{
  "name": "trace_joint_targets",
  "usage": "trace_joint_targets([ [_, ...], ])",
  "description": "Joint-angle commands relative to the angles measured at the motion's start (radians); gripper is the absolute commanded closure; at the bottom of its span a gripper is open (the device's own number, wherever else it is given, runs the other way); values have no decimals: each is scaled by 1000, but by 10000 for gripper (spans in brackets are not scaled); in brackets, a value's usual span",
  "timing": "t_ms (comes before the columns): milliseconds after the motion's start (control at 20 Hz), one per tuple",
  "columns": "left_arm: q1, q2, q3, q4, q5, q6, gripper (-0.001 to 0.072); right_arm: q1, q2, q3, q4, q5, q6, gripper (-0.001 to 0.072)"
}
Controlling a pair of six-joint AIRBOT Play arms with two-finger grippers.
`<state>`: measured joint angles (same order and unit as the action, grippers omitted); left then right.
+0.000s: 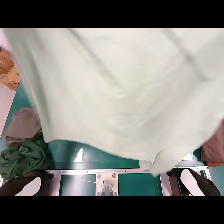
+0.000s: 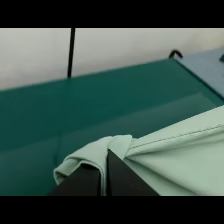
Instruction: Fold the shirts.
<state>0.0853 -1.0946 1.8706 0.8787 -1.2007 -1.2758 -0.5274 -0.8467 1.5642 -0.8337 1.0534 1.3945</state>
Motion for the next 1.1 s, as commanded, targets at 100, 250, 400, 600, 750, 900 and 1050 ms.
trace_joint_targets([
  [100, -37, -341, -234, -62, -48, 45, 684, 171, -232, -417, 47, -213, -172, 694],
  [250, -63, -560, -265, -71, 18, 53, 684, 196, -488, -417, 59, -294, -176, 695],
  [400, -64, -706, -264, -111, 132, 51, 684, 192, -731, -285, 68, -283, -176, 695],
  [600, -63, -759, -264, -120, 308, 45, 685, 192, -927, -53, 126, -238, -175, 695],
  [750, -63, -758, -258, -172, 428, 47, 685, 193, -984, 89, 173, -238, -172, 695],
  [900, -63, -758, -258, -208, 468, 56, 685, 195, -996, 176, 173, -242, -172, 695],
  [1050, -63, -758, -224, -221, 464, 80, 685, 195, -996, 206, 172, -241, -172, 695],
])
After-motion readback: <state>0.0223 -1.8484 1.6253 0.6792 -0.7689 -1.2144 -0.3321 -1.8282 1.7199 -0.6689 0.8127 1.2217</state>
